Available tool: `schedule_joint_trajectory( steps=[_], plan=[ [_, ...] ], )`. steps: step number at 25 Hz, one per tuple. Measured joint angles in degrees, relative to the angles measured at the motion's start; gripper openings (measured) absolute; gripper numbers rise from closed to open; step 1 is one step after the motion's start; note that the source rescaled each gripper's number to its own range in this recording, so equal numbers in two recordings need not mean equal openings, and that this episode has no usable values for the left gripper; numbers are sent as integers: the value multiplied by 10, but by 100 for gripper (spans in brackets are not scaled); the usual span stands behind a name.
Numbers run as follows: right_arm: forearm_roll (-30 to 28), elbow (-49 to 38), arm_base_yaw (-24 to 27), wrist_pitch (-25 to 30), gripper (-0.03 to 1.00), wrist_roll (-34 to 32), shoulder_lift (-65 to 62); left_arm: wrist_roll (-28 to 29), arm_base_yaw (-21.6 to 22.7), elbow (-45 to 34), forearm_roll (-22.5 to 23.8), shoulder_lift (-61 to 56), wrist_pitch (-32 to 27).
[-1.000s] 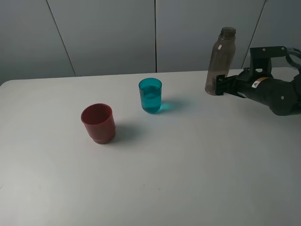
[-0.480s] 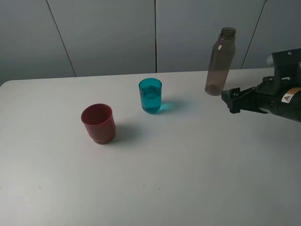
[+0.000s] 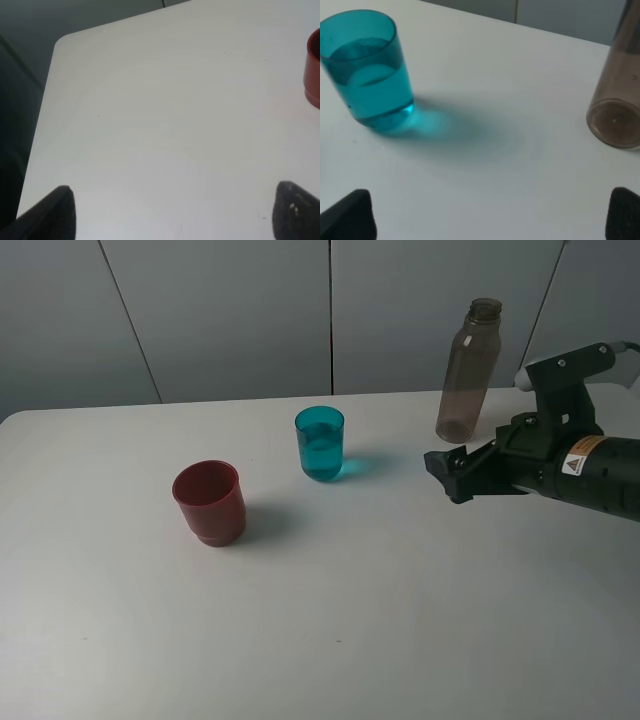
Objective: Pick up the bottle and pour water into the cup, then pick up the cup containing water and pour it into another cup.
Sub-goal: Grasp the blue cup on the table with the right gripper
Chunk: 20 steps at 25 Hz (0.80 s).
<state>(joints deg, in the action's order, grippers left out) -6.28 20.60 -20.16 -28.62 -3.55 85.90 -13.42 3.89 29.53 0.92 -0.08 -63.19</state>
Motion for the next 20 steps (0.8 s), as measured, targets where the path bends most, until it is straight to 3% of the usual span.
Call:
schedule_joint_trajectory(
  steps=[15,20],
  plan=[
    [-35,4,-20,-6,100,1,16,0,0,0,0,0,0],
    [-60,31,-21,-51,100,2,78,0,0,0,0,0,0]
  ],
)
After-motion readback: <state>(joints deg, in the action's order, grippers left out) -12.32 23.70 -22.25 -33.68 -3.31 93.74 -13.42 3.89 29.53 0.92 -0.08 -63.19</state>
